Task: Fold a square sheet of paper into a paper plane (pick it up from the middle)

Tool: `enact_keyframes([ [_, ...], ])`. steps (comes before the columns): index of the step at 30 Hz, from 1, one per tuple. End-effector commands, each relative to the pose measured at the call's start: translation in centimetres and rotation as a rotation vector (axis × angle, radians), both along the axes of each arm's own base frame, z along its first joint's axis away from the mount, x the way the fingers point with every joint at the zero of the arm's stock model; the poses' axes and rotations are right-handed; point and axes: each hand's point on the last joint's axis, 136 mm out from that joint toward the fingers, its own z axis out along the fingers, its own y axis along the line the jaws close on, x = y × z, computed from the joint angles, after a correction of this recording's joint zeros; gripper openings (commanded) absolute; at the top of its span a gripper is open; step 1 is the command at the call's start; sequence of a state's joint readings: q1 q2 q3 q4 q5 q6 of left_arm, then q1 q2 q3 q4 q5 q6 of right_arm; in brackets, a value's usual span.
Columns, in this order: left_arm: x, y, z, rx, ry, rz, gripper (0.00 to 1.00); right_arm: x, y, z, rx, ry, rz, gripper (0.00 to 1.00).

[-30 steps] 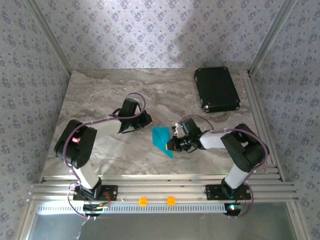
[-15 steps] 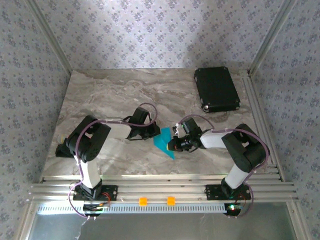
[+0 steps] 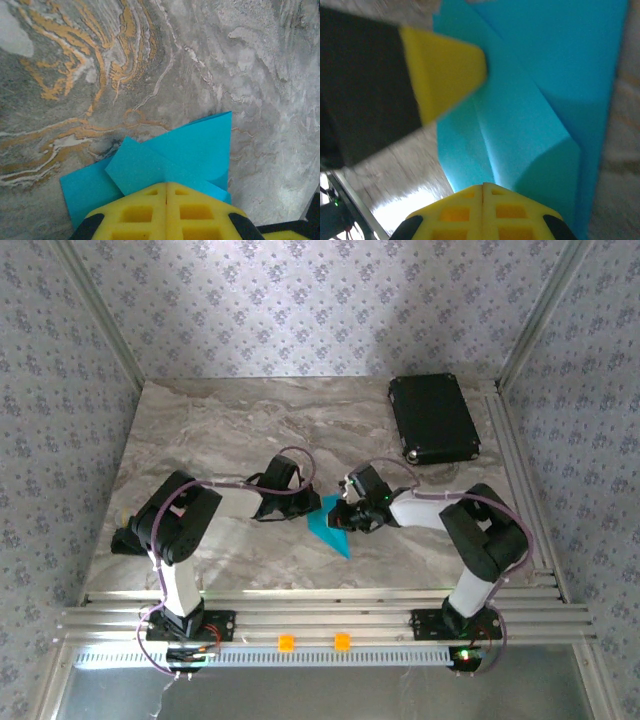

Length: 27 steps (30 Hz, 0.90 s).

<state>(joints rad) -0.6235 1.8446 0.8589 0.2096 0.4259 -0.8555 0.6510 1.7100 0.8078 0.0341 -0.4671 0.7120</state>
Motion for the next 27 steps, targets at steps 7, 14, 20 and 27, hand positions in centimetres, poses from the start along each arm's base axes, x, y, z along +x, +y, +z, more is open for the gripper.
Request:
enact_keyframes([
  [7,-1.4,2.1,-3.0,0.106,0.066,0.016,0.06,-1.1,-0.7,-3.6,-0.13,0.059,0.019,0.04],
  [14,-1.5,2.2,-3.3,0.117,0.076,0.016,0.06,-3.7,-2.4,-3.8,-0.094,0.086,0.02,0.07],
  [20,-1.5,2.5,-3.7,0.126,0.085,0.025,0.06,-4.8,-3.4,-2.7,-0.109,0.07,0.038,0.08],
  [27,-1.5,2.4,-3.7,0.12,0.089,0.028,0.05,-6.9,-4.9,-2.6,-0.107,0.073,0.018,0.09],
])
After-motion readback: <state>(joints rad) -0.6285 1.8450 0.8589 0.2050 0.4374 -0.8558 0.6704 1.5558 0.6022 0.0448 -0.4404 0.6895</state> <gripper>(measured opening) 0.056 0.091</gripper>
